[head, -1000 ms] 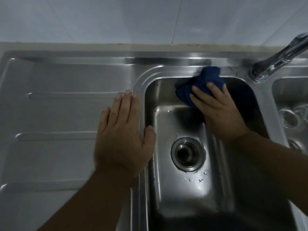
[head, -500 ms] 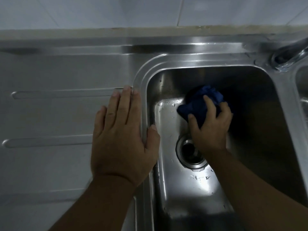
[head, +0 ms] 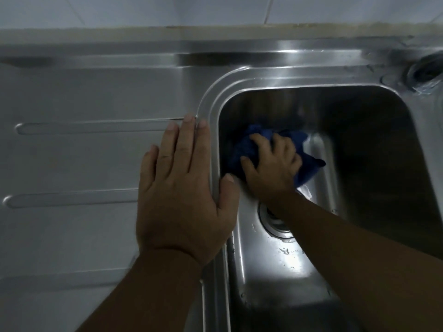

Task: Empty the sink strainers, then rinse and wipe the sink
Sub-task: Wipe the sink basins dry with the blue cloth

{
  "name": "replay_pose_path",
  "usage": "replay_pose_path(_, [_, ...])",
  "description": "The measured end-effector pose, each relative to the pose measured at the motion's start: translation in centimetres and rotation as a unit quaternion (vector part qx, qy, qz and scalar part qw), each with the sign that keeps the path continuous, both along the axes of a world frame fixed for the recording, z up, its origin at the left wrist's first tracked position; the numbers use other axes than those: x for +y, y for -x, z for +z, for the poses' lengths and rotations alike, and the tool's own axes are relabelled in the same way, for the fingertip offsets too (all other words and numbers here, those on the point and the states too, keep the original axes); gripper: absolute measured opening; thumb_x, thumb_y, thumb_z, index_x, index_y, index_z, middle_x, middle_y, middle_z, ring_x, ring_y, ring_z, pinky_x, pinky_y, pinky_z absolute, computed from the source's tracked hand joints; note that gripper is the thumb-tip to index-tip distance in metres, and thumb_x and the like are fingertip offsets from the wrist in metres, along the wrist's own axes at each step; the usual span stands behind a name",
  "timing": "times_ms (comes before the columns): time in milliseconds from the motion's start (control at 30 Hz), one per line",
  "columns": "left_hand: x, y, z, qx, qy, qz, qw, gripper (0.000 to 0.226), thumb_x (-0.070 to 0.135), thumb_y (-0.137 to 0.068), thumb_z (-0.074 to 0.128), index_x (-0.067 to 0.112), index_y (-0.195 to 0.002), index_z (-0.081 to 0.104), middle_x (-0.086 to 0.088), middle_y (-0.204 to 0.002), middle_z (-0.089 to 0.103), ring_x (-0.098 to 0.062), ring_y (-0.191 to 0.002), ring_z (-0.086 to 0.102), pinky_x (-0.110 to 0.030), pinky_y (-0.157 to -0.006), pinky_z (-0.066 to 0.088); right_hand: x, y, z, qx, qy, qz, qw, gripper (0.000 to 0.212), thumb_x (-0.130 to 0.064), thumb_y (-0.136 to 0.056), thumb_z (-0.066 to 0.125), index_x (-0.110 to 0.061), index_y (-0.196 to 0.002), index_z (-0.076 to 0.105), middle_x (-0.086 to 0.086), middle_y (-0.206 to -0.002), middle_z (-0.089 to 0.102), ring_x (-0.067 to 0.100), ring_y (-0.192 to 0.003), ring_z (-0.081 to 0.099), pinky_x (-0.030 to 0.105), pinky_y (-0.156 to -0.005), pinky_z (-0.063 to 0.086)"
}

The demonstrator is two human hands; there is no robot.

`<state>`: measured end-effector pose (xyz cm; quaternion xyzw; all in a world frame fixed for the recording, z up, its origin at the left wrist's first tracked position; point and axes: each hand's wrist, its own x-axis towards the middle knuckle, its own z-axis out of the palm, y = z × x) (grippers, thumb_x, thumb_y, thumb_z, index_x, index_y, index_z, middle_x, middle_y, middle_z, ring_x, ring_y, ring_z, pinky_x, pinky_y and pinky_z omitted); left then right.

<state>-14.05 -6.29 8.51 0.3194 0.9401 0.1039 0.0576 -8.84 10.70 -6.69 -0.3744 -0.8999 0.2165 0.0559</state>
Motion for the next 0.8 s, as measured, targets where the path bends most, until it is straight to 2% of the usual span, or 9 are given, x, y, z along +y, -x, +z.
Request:
replay_pose_path(167, [0.1,0.1,0.0,0.011,0.012,-0.004,1.000,0.078,0.051,-0.095,0.035,0.014,-0.163,0.020,-0.007,-0.171,0.018,-0.025,-0.159,0.012,-0.045,-0.127,0.011,-1.0,1.4,0.2,0.003,0.050,0.077,0.996,0.052,-0.050,-0.082,0.050,-0.047,-0.134,0.041,0.003,-0.146,0.042,0.026,-0.137,0.027,0.059,-0.103,0.022])
replay_pose_path(333, [0.3,-0.1,0.4,0.013,0.019,-0.001,1.000,0.077,0.051,-0.096,0.032,0.013,-0.163,0.019,-0.009,-0.171,0.018,-0.026,-0.158,0.012,-0.047,-0.128,0.012,-1.5,-2.0,1.7,-0.090,0.059,0.191,0.976,0.056,-0.054,-0.084,0.050,-0.048,-0.136,0.033,0.003,-0.143,0.042,0.031,-0.134,0.032,0.061,-0.099,0.030])
replay_pose_path(500, [0.4,-0.4,0.9,0.021,0.038,-0.004,0.999,0.075,0.053,-0.102,0.029,0.012,-0.163,0.014,-0.010,-0.171,0.014,-0.028,-0.159,0.009,-0.050,-0.128,0.014,-5.4,-9.0,3.9,-0.205,0.067,0.300,0.929,0.064,-0.050,-0.082,0.062,-0.044,-0.136,0.028,0.004,-0.138,0.038,0.033,-0.130,0.031,0.060,-0.096,0.032])
replay_pose_path(667, [0.2,-2.5,1.6,0.038,0.036,-0.004,0.999,0.071,0.046,-0.105,0.031,0.008,-0.163,0.013,-0.014,-0.171,0.011,-0.030,-0.159,0.007,-0.047,-0.129,0.011,-7.6,-12.9,6.8,-0.318,0.095,0.384,0.862,0.070,-0.038,-0.082,0.076,-0.040,-0.140,0.037,0.005,-0.137,0.037,0.034,-0.130,0.033,0.057,-0.096,0.040])
replay_pose_path(733, [0.0,-4.0,1.6,0.024,0.042,-0.001,0.999,0.075,0.048,-0.104,0.033,0.008,-0.163,0.009,-0.014,-0.172,0.007,-0.030,-0.159,0.005,-0.047,-0.129,0.009,-7.8,-14.5,7.5,-0.342,0.118,0.384,0.850,0.064,-0.034,-0.083,0.076,-0.040,-0.136,0.042,0.004,-0.137,0.038,0.034,-0.131,0.033,0.056,-0.096,0.042])
replay_pose_path(800, [-0.3,-5.1,1.3,0.016,0.054,0.005,0.998,0.078,0.051,-0.103,0.036,0.010,-0.164,0.007,-0.013,-0.172,0.005,-0.030,-0.159,0.003,-0.048,-0.129,0.006,-7.0,-16.2,7.9,-0.354,0.147,0.352,0.854,0.058,-0.027,-0.084,0.075,-0.039,-0.132,0.044,0.004,-0.137,0.036,0.034,-0.132,0.030,0.057,-0.098,0.042])
